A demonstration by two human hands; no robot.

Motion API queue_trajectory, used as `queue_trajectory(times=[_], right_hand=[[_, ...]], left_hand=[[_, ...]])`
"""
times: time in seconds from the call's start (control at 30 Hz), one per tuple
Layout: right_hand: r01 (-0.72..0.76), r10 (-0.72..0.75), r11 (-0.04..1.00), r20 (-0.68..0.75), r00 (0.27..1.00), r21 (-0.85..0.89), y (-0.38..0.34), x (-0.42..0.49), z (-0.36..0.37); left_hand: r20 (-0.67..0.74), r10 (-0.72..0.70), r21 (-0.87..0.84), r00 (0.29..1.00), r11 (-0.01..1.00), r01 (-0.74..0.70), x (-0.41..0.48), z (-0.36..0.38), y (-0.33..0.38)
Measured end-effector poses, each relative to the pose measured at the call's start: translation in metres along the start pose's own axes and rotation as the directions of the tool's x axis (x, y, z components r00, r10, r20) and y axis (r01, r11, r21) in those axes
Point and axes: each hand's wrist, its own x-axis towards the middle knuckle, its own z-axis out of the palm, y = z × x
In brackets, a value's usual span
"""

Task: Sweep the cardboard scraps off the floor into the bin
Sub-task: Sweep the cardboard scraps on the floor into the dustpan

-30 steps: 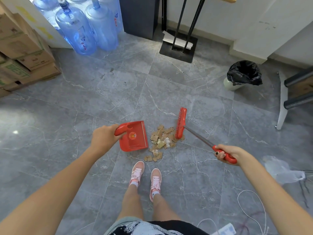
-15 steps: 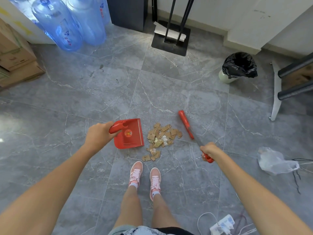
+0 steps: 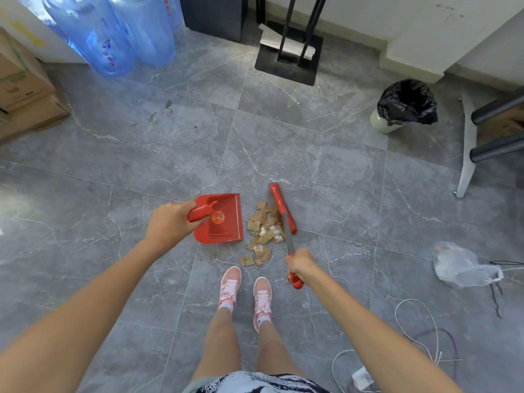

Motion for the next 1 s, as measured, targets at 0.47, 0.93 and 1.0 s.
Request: queue_trajectory(times=[0.47,0.93,1.0], right_hand=[[0.141,-0.14,0.99,0.245,0.959,0.014,-0.023,-0.059,0.093],[-0.088,-0.056,0.911,0.331,0.942,0.403,0.013,-0.063,-0.001],[-0.093,-0.046,0.908,0.319,0.946,0.408,0.018,-0.061,-0.015]], left_hand=[[0.114,-0.012,0.016,0.993,1.0,0.01,-0.003,0.007,-0.007],[0.056,-0.056,-0.003,0.997,0.998,0.056,-0.039,-0.018,-0.034],[0.027,-0.067,-0.006,0.997,0.998,0.067,-0.043,-0.024,-0.041]])
